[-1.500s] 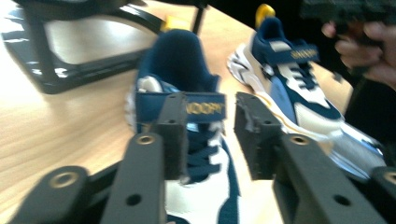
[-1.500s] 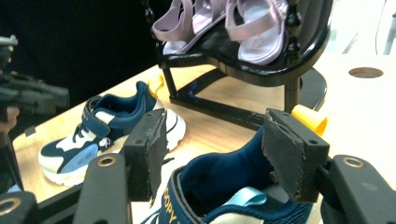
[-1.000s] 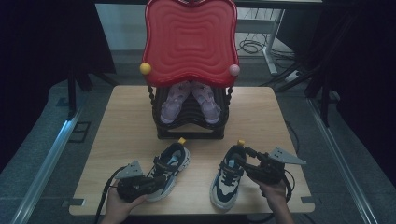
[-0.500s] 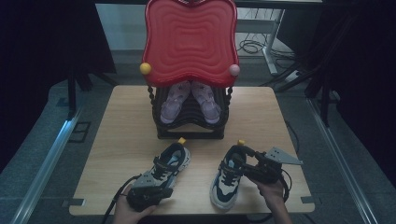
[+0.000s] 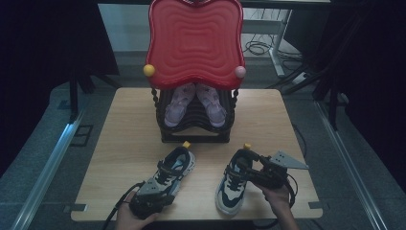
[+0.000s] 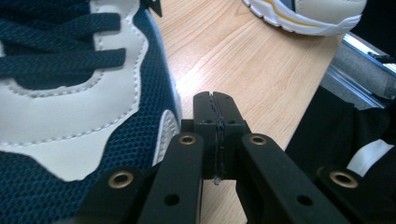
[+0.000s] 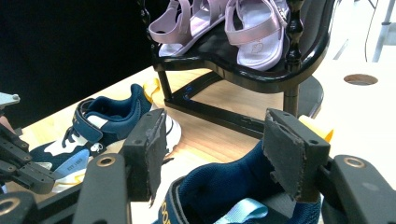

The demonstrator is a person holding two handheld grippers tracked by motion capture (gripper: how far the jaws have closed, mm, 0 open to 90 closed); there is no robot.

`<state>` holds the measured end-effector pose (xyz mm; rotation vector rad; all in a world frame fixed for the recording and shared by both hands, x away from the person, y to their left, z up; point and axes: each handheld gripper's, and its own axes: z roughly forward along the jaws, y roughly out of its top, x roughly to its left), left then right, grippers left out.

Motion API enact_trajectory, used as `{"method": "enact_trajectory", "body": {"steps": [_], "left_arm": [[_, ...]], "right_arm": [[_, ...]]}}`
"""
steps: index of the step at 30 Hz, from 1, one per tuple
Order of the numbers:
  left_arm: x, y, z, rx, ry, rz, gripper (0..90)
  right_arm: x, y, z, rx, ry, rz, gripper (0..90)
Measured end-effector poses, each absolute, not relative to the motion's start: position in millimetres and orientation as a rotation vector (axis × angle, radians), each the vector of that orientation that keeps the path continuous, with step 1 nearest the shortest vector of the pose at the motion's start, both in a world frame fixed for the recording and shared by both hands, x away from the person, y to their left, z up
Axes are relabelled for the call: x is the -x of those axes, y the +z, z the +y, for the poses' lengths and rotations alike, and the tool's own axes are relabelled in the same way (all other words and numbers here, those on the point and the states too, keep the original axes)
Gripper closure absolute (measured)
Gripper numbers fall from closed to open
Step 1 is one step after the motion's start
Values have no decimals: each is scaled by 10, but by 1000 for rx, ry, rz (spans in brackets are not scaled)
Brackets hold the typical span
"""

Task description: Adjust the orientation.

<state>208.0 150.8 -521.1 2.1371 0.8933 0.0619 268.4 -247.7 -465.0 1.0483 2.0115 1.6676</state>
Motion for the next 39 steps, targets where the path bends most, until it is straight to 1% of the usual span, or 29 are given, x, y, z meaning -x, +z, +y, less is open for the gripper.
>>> {"method": "enact_trajectory", "body": {"steps": [9,15,25,32,39], "left_arm": [[-2102,-5212,1535,-2144,65,900,892],[-2189,-5220,1689,-2128,37,935,891],[-2262,-5212,1829,-2131,27,959,894],[-2330,-5220,1972,-2098,21,1006,897],[-2382,-5221,2090,-2086,50,1048,897]], "right_arm": [[-2688,-4656,-2486,-1050,1662,2012,406],[-2694,-4663,-2496,-1053,1659,2010,408],[-2702,-4680,-2493,-1058,1654,2016,412],[-2707,-4687,-2491,-1048,1645,2017,412],[-2708,-4691,-2498,-1059,1642,2017,413]]}}
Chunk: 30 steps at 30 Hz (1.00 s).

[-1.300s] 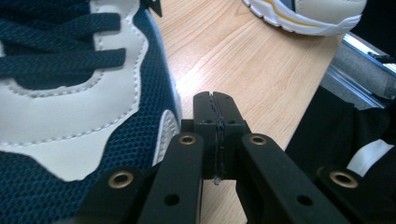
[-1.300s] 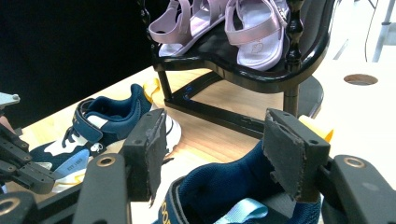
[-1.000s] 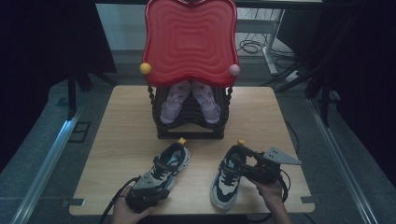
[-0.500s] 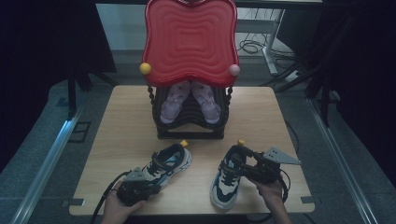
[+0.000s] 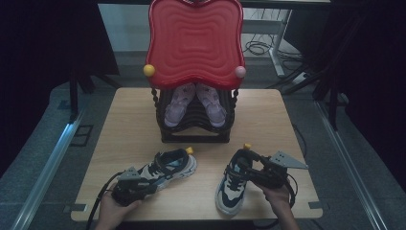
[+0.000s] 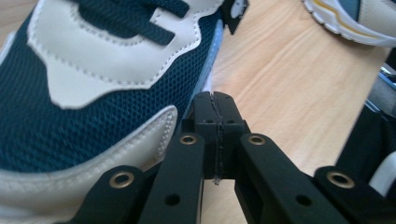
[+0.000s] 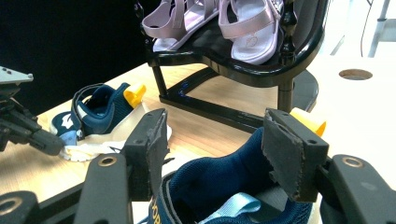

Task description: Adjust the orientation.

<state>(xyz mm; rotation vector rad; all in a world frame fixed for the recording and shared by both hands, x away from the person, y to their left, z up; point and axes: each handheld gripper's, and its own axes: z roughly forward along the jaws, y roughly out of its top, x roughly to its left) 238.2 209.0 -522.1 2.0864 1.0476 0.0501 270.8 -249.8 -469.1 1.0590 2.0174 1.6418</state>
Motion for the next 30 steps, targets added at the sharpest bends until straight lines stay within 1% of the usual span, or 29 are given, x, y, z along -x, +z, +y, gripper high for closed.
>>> {"method": "enact_trajectory", "body": {"steps": [8,18,26,30], "left_arm": [[-2479,-5225,2326,-2049,79,1117,896],[-2613,-5230,2381,-2039,101,1142,896],[-2815,-5237,2500,-2005,108,1191,896],[-2830,-5241,2515,-2002,107,1196,893]], "right_arm": [[-2713,-4706,-2472,-1056,1638,2026,413],[-2718,-4714,-2440,-1053,1636,2032,413],[-2726,-4719,-2404,-1043,1635,2039,413],[-2727,-4717,-2396,-1038,1635,2044,414]]}}
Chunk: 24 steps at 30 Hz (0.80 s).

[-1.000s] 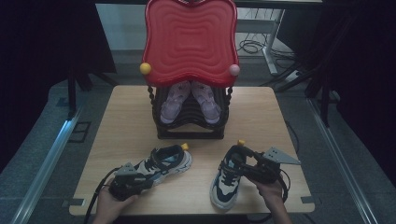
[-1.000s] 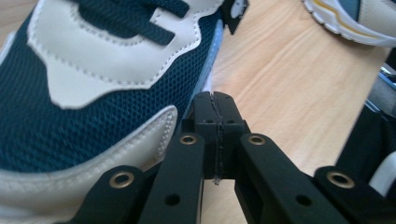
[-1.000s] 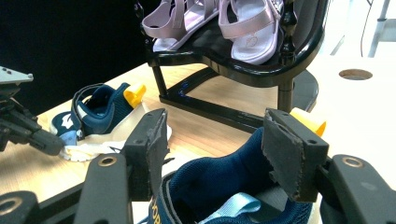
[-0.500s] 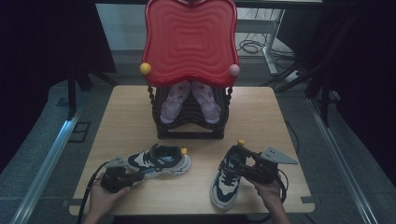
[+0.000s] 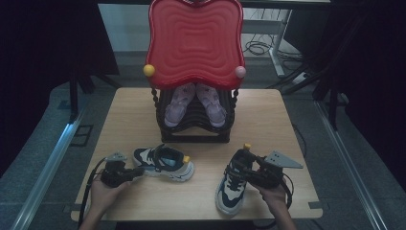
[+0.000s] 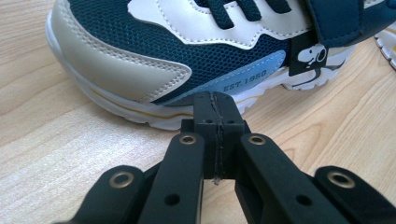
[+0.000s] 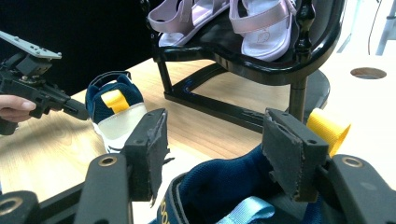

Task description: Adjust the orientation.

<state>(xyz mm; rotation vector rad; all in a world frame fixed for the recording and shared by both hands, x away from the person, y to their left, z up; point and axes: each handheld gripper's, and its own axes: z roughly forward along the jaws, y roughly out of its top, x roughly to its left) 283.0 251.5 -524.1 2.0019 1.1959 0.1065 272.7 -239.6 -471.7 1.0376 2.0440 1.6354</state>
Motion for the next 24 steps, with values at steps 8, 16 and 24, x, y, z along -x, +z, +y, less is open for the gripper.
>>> {"method": "enact_trajectory", "body": {"steps": [8,16,24], "left_arm": [[-2770,-5214,2536,-2001,117,1184,883],[-2632,-5158,2601,-1985,179,1188,623],[-2540,-5125,2643,-1987,196,1214,440]], "right_arm": [[-2719,-4696,-2383,-1045,1701,2038,416],[-2680,-4639,-2313,-1039,1704,2027,488],[-2666,-4587,-2177,-962,1691,2105,899]]}}
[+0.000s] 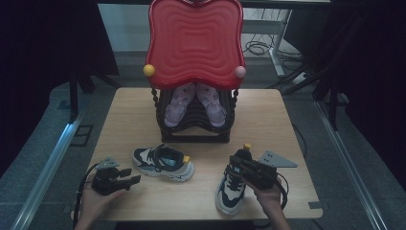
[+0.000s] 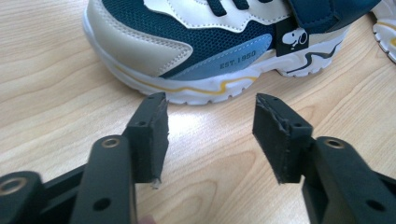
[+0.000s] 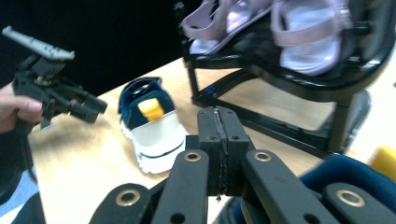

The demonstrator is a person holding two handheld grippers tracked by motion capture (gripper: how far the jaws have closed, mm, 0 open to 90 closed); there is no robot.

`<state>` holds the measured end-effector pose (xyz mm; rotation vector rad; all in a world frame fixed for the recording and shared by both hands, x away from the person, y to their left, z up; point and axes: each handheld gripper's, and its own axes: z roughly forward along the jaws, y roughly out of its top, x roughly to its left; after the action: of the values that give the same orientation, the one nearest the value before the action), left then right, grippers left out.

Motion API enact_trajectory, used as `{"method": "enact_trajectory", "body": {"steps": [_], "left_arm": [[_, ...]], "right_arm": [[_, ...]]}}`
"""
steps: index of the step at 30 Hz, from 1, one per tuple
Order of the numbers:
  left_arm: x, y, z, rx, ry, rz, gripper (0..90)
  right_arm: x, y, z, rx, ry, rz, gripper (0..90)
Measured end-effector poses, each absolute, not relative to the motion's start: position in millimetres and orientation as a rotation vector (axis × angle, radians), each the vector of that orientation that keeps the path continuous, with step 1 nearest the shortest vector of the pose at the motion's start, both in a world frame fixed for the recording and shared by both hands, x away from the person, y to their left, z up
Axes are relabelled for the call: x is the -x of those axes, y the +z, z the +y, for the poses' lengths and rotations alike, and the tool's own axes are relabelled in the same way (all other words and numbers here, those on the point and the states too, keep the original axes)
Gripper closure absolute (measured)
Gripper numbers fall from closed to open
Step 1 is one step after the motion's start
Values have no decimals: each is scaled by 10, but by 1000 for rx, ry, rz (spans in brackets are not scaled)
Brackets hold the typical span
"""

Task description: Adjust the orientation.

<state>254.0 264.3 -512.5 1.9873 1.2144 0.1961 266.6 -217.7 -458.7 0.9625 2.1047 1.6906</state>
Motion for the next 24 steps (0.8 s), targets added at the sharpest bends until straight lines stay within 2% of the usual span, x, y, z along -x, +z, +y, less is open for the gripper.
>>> {"method": "enact_trajectory", "body": {"steps": [9,24], "left_arm": [[-2484,-5058,2750,-1940,165,1229,423],[-2455,-5007,2769,-1910,192,1224,403]], "right_arm": [[-2686,-4459,-1736,-908,1727,2169,900],[-2953,-4394,-1200,-897,1630,2285,900]]}}
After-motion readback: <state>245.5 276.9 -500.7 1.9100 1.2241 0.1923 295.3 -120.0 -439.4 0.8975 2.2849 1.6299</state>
